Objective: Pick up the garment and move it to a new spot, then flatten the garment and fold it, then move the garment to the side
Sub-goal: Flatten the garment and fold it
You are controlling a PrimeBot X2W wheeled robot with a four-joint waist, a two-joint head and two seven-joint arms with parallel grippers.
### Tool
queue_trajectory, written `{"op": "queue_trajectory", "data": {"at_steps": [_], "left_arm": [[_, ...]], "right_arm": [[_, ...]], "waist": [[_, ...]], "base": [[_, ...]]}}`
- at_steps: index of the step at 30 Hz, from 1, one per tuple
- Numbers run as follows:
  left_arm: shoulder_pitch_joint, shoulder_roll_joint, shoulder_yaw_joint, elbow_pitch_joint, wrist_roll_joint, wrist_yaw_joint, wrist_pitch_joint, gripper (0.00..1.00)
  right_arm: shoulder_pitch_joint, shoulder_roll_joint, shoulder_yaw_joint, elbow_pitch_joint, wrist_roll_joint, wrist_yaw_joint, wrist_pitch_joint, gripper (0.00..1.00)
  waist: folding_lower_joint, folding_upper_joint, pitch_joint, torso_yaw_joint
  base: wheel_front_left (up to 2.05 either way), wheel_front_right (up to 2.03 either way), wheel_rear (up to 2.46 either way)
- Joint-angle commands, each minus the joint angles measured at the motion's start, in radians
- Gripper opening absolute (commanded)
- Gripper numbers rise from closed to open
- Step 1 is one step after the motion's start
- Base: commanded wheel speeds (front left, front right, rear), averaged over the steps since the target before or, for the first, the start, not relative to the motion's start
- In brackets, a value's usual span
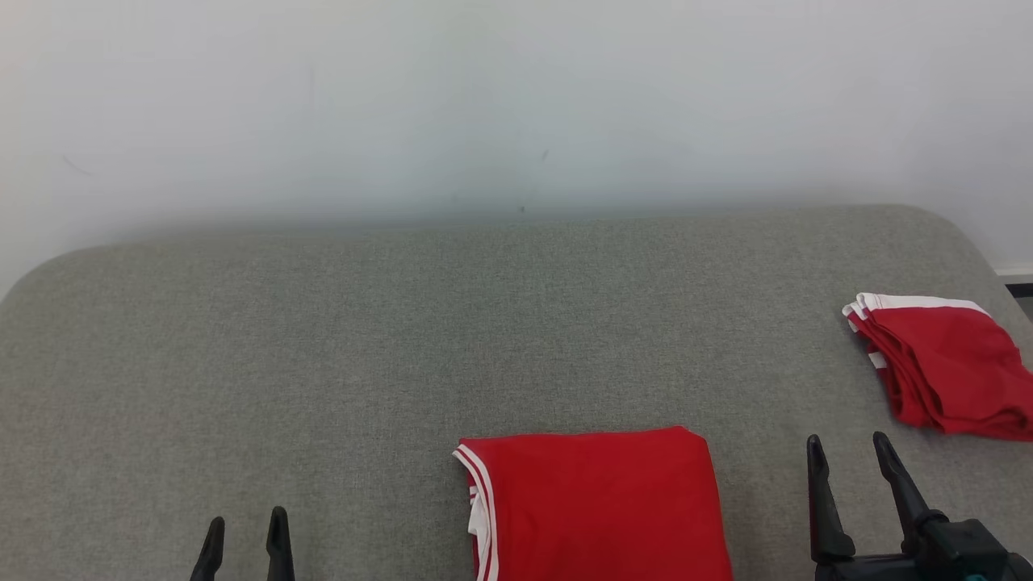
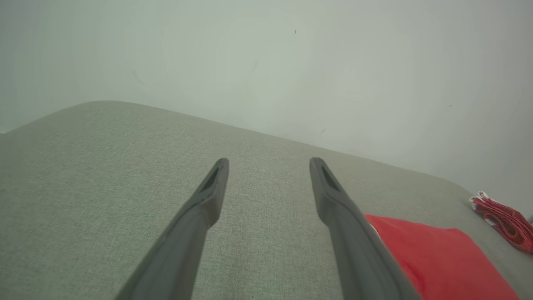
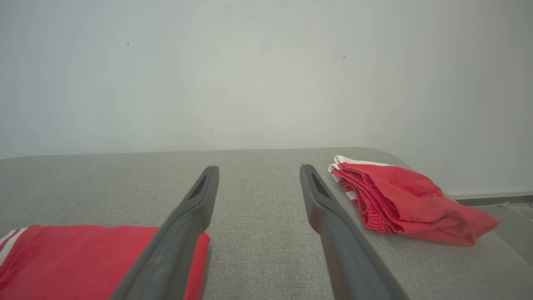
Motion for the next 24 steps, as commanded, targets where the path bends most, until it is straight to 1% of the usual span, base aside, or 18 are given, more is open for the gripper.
{"op": "queue_trajectory", "data": {"at_steps": [1, 6, 8, 14, 24], "left_arm": [[0.021, -0.003, 0.003, 0.003, -0.001, 0.001, -0.003, 1.00], [0.016, -0.005, 0.004, 0.005, -0.001, 0.001, -0.003, 1.00], [0.018, -0.005, 0.005, 0.003, -0.008, 0.001, -0.003, 1.00], [0.008, -0.006, 0.003, 0.005, -0.005, 0.001, -0.003, 1.00], [-0.003, -0.009, -0.008, 0.012, 0.006, 0.001, -0.003, 1.00]], "right_arm": [[-0.013, -0.001, 0.005, 0.007, -0.009, -0.002, -0.006, 1.00], [-0.029, -0.001, 0.017, 0.029, -0.011, -0.002, -0.005, 1.00], [-0.030, -0.001, 0.014, 0.035, 0.012, -0.002, -0.006, 1.00], [-0.041, -0.001, 0.015, 0.053, 0.021, -0.002, -0.001, 1.00], [-0.048, -0.001, 0.028, 0.048, 0.031, -0.002, 0.002, 1.00]], "waist": [[0.0001, 0.0000, -0.002, 0.004], [0.0001, 0.0000, 0.000, 0.010], [0.0001, 0.0000, 0.003, 0.009], [0.0001, 0.0000, 0.006, 0.009], [0.0001, 0.0000, 0.008, 0.022]], "base": [[0.00, 0.00, 0.00], [0.00, 0.00, 0.00], [0.00, 0.00, 0.00], [0.00, 0.00, 0.00], [0.00, 0.00, 0.00]]}}
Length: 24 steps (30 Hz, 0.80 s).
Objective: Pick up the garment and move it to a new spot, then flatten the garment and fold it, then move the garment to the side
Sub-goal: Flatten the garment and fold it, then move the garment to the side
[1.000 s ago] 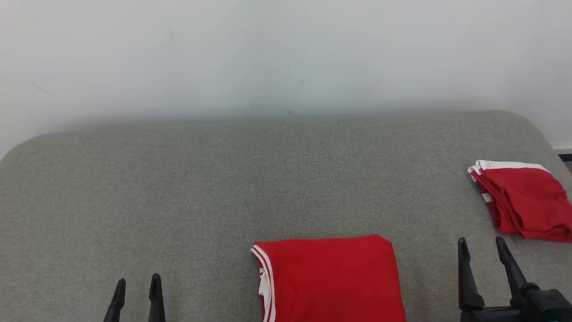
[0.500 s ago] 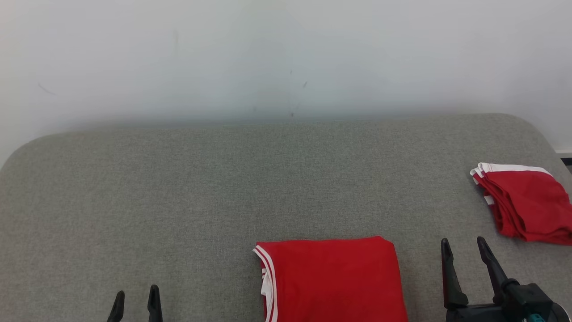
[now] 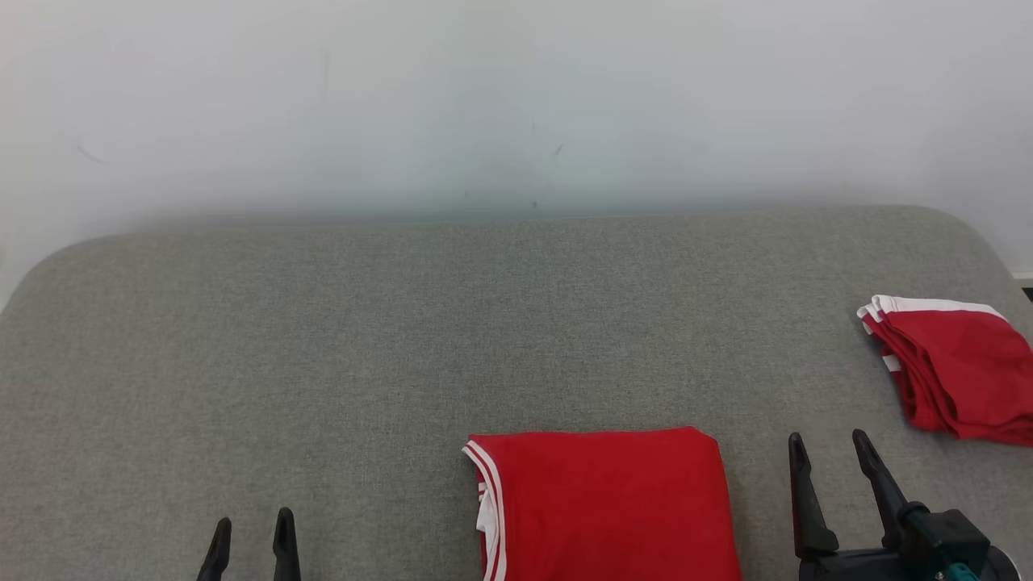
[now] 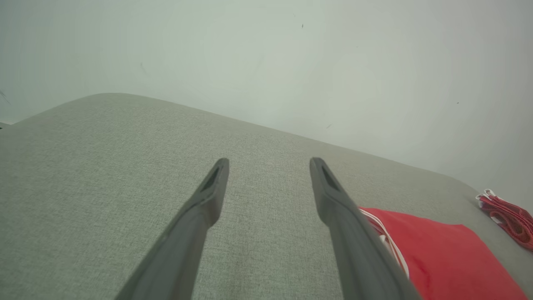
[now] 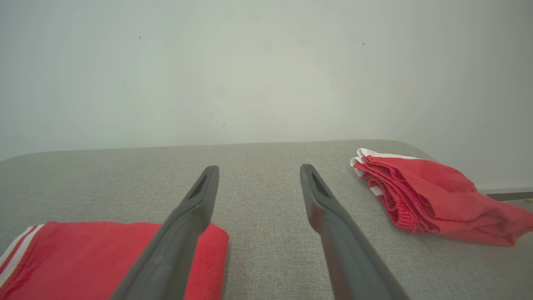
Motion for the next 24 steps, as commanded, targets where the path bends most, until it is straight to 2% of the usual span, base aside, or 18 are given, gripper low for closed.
{"op": "queue_trajectory", "data": {"at_steps": [1, 7, 10, 13, 17, 24], "left_arm": [[-0.005, -0.004, -0.003, 0.001, 0.002, 0.001, -0.003, 1.00], [-0.002, -0.006, 0.001, 0.004, 0.004, 0.001, -0.003, 1.00], [0.001, -0.008, 0.001, 0.005, 0.002, 0.001, -0.003, 1.00], [0.004, -0.009, -0.006, 0.005, -0.001, 0.001, -0.003, 1.00], [0.005, -0.008, -0.012, 0.005, -0.003, 0.001, -0.003, 1.00], [0.001, -0.009, -0.021, 0.003, -0.005, 0.001, -0.003, 1.00]], "right_arm": [[-0.013, -0.001, 0.001, -0.005, 0.006, -0.002, -0.001, 1.00], [-0.011, -0.001, 0.012, -0.029, -0.001, -0.002, 0.028, 1.00], [-0.013, -0.001, 0.013, -0.052, 0.000, -0.002, 0.101, 1.00], [-0.007, -0.002, 0.000, -0.076, 0.035, -0.003, 0.265, 1.00], [0.010, 0.000, 0.002, -0.114, 0.092, -0.002, 0.560, 1.00], [0.041, -0.001, 0.009, -0.193, 0.136, -0.002, 0.911, 1.00]], "waist": [[0.0001, 0.0000, 0.001, 0.002], [0.0001, 0.0000, 0.002, 0.009], [0.0001, 0.0000, 0.003, 0.010], [0.0001, 0.0000, 0.004, 0.011], [0.0001, 0.0000, 0.005, 0.014], [0.0001, 0.0000, 0.009, 0.028]], "base": [[0.00, 0.00, 0.00], [0.00, 0.00, 0.00], [0.00, 0.00, 0.00], [0.00, 0.00, 0.00], [0.00, 0.00, 0.00], [0.00, 0.00, 0.00]]}}
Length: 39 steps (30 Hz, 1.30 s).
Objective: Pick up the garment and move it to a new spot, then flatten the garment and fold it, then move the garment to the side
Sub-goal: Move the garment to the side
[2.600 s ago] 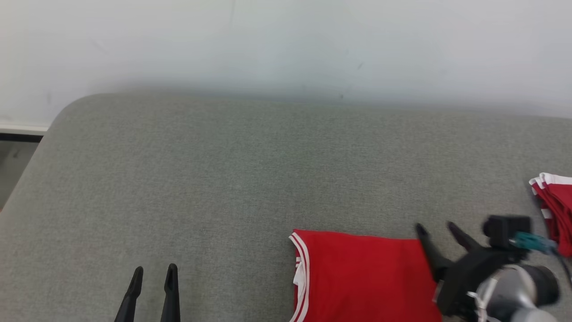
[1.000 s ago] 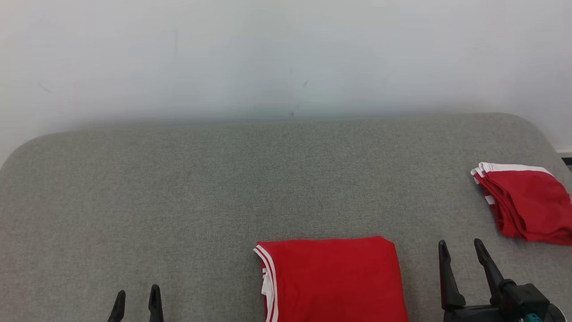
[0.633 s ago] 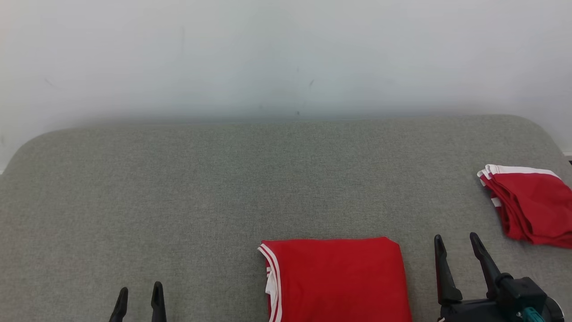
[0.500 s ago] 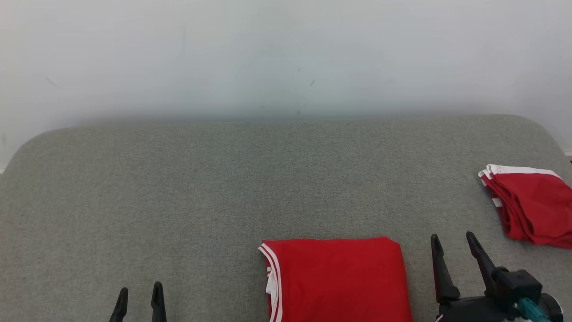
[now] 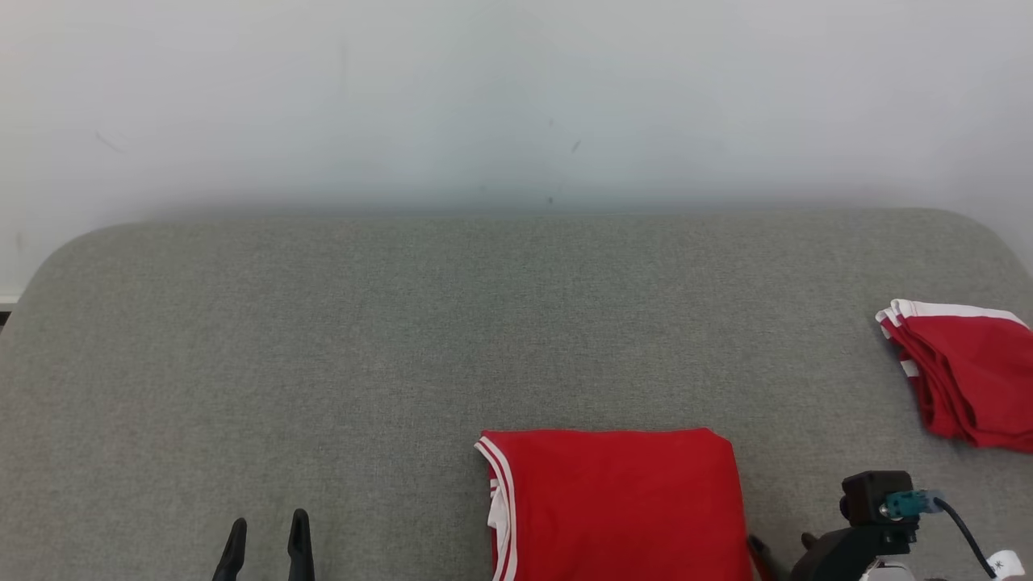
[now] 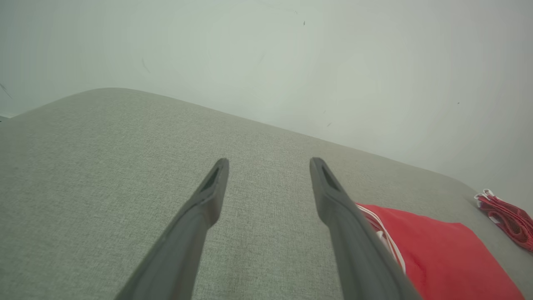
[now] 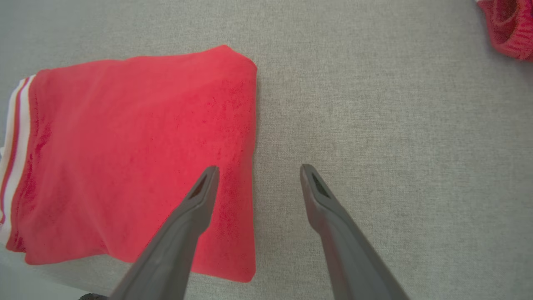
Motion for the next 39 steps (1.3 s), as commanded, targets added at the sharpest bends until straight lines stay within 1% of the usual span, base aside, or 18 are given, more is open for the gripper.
{"op": "queue_trajectory", "data": {"at_steps": [1, 4, 9, 14, 19, 24, 25, 26, 27, 28, 34, 39], "left_arm": [[0.003, -0.001, -0.003, -0.001, -0.005, 0.001, -0.003, 1.00], [-0.002, 0.000, -0.005, -0.003, -0.006, 0.001, -0.003, 1.00], [-0.013, 0.005, -0.012, -0.007, -0.006, 0.001, -0.003, 1.00], [-0.021, 0.006, -0.018, -0.006, -0.006, 0.001, -0.003, 1.00], [-0.025, 0.005, -0.022, -0.002, -0.007, 0.001, -0.003, 1.00], [-0.024, 0.005, -0.022, -0.003, -0.009, 0.001, -0.003, 1.00], [-0.022, 0.005, -0.020, -0.003, -0.009, 0.001, -0.003, 1.00], [-0.020, 0.005, -0.018, -0.003, -0.010, 0.001, -0.003, 1.00], [-0.019, 0.005, -0.017, -0.004, -0.010, 0.001, -0.003, 1.00], [-0.018, 0.005, -0.017, -0.005, -0.010, 0.001, -0.003, 1.00], [-0.026, 0.003, -0.018, -0.011, -0.009, 0.001, -0.003, 1.00], [-0.056, 0.001, -0.033, -0.023, -0.008, 0.001, -0.003, 1.00]], "right_arm": [[0.009, -0.001, 0.007, -0.010, 0.002, -0.002, 0.058, 1.00], [-0.009, -0.001, 0.013, -0.013, 0.014, -0.002, 0.105, 1.00], [-0.044, -0.001, -0.003, 0.034, -0.008, -0.002, 0.111, 1.00], [-0.090, -0.001, -0.022, 0.127, -0.032, -0.002, 0.107, 1.00], [-0.125, -0.001, -0.005, 0.231, 0.001, -0.002, 0.100, 1.00], [-0.141, 0.000, 0.000, 0.288, -0.006, -0.002, 0.091, 1.00], [-0.143, 0.000, 0.003, 0.297, -0.007, -0.002, 0.088, 0.75], [-0.145, 0.000, 0.006, 0.303, -0.009, -0.002, 0.084, 0.34], [-0.152, 0.001, 0.007, 0.306, -0.016, -0.002, 0.077, 0.13], [-0.160, 0.001, 0.004, 0.308, -0.025, -0.002, 0.069, 0.00], [-0.221, -0.002, -0.008, 0.304, -0.079, -0.002, 0.041, 0.00], [-0.352, -0.004, -0.011, 0.322, -0.161, -0.002, 0.041, 0.00]], "waist": [[0.0000, 0.0000, 0.003, 0.007], [0.0000, 0.0000, 0.010, 0.016], [0.0000, 0.0000, 0.024, 0.038], [0.0000, 0.0000, 0.035, 0.062], [0.0000, 0.0000, 0.037, 0.094], [0.0000, 0.0000, 0.043, 0.111], [0.0000, 0.0000, 0.044, 0.114], [0.0000, 0.0000, 0.045, 0.116], [0.0000, 0.0000, 0.045, 0.117], [0.0000, 0.0000, 0.046, 0.117], [0.0000, 0.0000, 0.057, 0.099], [0.0000, 0.0000, 0.078, 0.078]], "base": [[0.00, 0.00, 0.00], [0.00, 0.00, 0.00], [0.00, 0.00, 0.00], [0.00, 0.00, 0.00], [0.00, 0.00, 0.00], [0.00, 0.00, 0.00], [0.00, 0.00, 0.00], [0.00, 0.00, 0.00], [0.00, 0.00, 0.00], [0.00, 0.00, 0.00], [0.00, 0.00, 0.00], [0.00, 0.00, 0.00]]}}
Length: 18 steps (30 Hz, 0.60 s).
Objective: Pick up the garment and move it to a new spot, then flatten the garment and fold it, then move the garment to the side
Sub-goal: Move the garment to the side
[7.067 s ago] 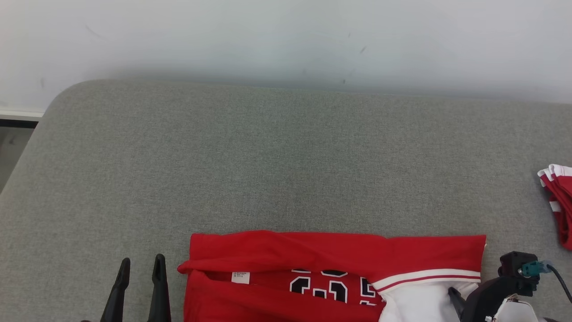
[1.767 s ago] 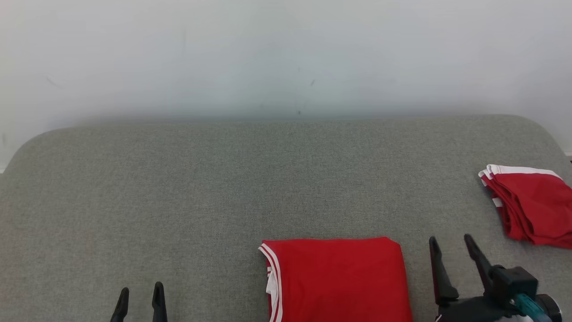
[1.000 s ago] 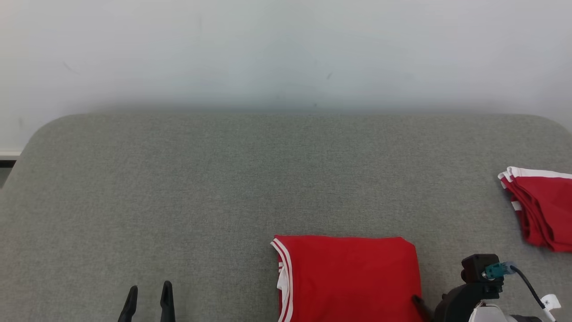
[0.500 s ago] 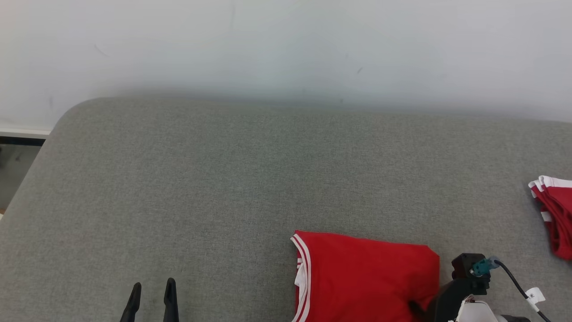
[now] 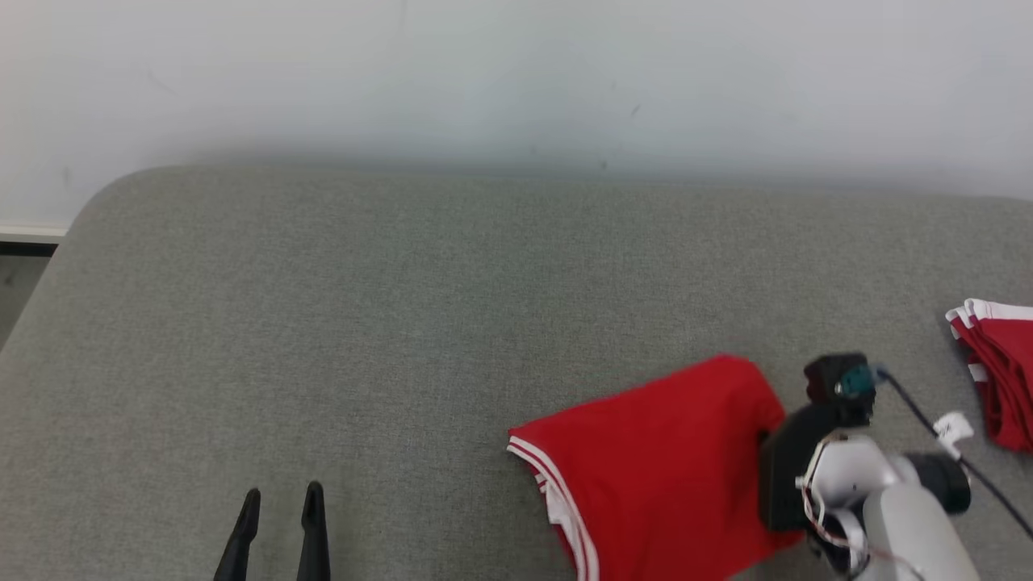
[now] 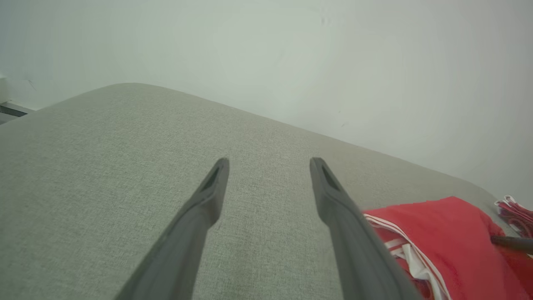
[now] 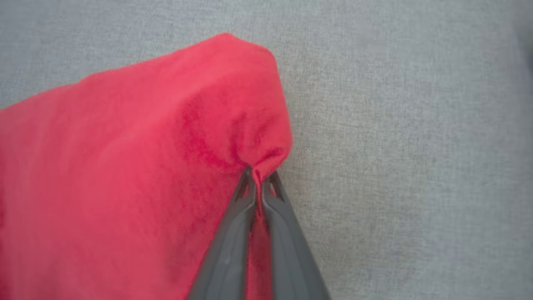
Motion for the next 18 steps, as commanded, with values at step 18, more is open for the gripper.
{"op": "queue_trajectory", "data": {"at_steps": [18], "left_arm": [[-0.099, -0.005, -0.026, -0.091, -0.007, 0.001, -0.003, 1.00]], "right_arm": [[-0.319, -0.230, -0.142, -0.003, -0.097, -0.002, 0.050, 0.00]], "waist": [[0.0000, 0.0000, 0.137, -0.097]], "base": [[0.00, 0.00, 0.00]]}}
